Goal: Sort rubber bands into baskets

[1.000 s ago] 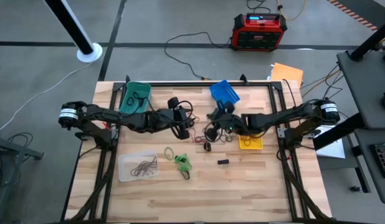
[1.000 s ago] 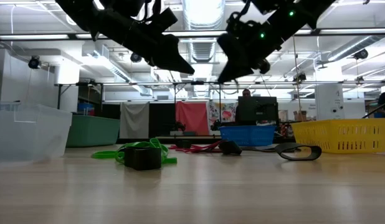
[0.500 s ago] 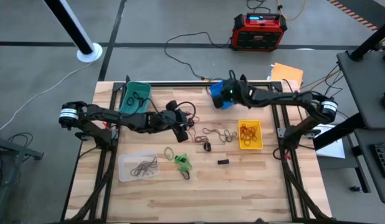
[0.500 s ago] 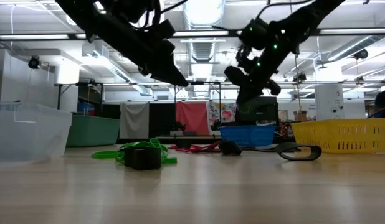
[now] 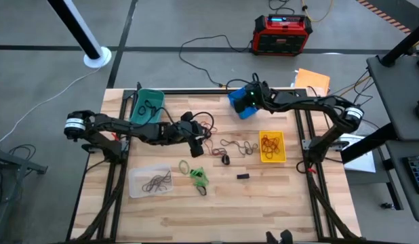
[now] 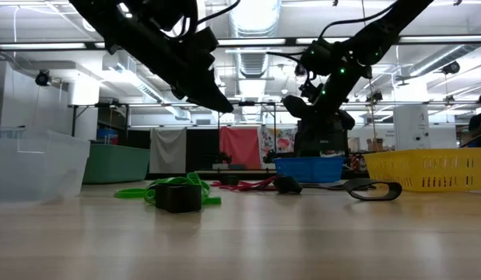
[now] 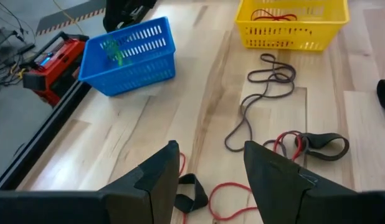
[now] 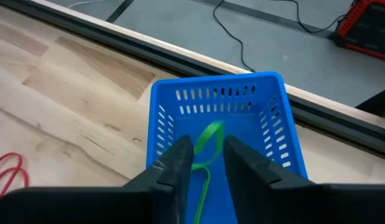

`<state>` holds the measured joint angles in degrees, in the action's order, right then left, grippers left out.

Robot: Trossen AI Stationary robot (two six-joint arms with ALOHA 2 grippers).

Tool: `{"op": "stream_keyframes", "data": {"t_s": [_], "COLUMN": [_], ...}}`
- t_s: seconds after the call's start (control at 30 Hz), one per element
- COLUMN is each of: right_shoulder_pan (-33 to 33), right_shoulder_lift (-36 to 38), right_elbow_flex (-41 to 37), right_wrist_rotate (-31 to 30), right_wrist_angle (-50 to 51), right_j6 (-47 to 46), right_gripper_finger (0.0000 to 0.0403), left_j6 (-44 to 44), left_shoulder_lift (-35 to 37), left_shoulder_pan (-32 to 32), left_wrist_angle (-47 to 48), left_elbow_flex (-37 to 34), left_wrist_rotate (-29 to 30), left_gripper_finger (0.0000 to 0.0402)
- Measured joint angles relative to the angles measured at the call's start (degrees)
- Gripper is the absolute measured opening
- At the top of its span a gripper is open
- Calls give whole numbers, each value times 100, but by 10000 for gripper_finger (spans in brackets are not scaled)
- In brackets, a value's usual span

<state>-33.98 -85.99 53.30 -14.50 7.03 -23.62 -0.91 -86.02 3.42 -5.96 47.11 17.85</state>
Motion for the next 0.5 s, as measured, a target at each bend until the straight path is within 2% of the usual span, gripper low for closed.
{"op": "stream_keyframes", "data": {"t_s": [0.33, 0.5], "right_shoulder_pan": [32, 309], "right_shoulder_lift": [-1, 2], "right_elbow_flex": [209, 282], "right_wrist_rotate": [28, 956], "right_wrist_angle": [15, -34], "right_j6": [9, 78], "right_gripper_finger": [138, 148], "left_j6": [-1, 0], "left_shoulder_lift": [-7, -58], "left_shoulder_pan": [0, 2], "left_wrist_angle": [84, 163], "left_elbow_flex": [0, 0], "left_wrist_rotate": [-1, 0], "left_gripper_finger": [165, 165]}}
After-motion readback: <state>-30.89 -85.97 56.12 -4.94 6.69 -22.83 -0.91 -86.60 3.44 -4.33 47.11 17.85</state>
